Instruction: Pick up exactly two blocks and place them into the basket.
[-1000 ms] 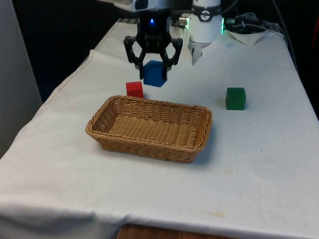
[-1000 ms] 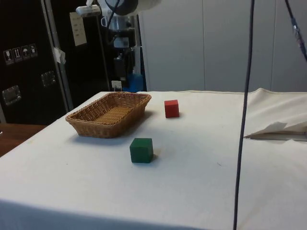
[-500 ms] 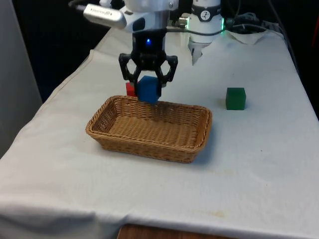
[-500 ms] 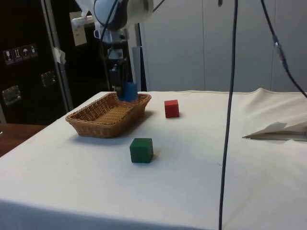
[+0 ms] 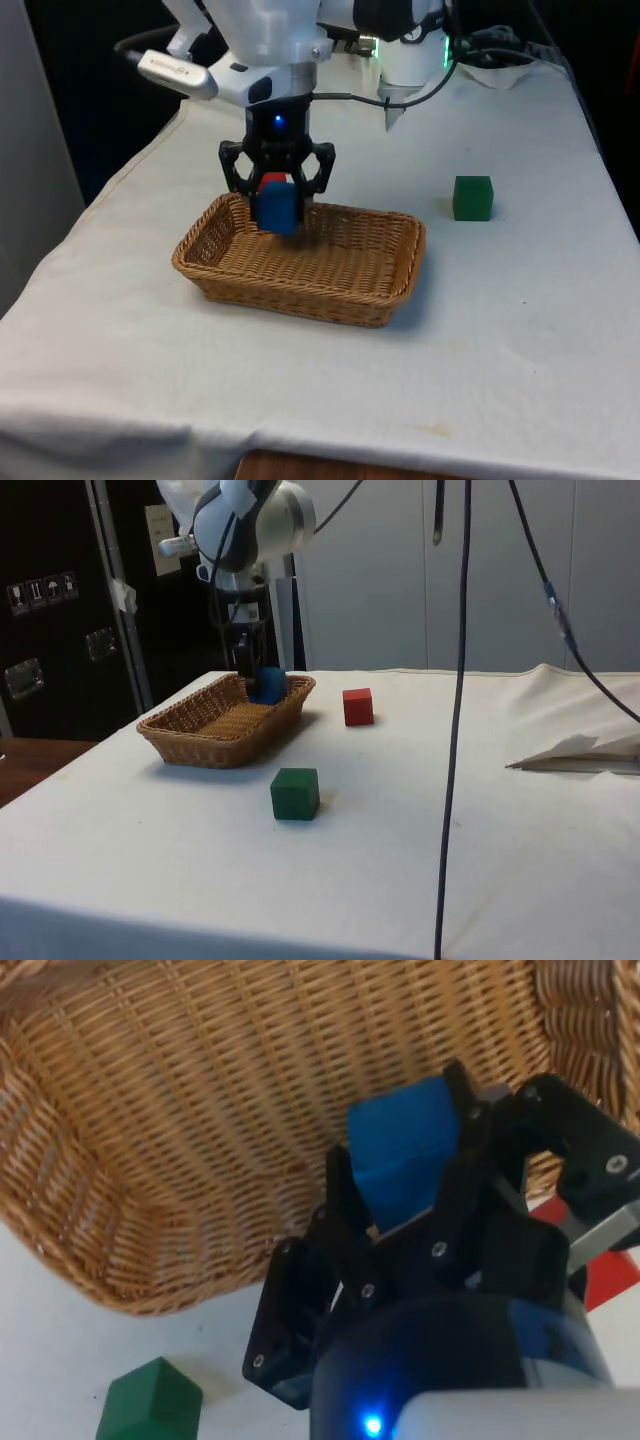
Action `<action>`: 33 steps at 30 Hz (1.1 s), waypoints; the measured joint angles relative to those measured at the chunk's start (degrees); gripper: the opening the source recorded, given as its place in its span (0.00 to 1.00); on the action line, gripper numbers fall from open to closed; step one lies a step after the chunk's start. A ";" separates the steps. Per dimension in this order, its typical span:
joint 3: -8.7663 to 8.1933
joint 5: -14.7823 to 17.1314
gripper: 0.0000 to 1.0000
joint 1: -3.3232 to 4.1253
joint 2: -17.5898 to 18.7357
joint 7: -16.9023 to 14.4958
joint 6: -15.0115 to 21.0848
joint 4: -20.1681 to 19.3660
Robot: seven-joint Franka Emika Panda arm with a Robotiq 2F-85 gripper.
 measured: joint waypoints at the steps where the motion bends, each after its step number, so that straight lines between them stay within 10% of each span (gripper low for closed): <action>1: -0.17 0.06 0.12 -0.11 0.29 -0.46 0.00 0.34; 3: -0.29 0.06 0.14 -0.23 0.46 -0.86 0.00 0.63; 13: -0.34 0.46 1.00 -0.80 1.26 -1.89 -0.11 1.83; 33: -1.38 0.80 1.00 -0.40 -1.32 1.15 -2.23 2.69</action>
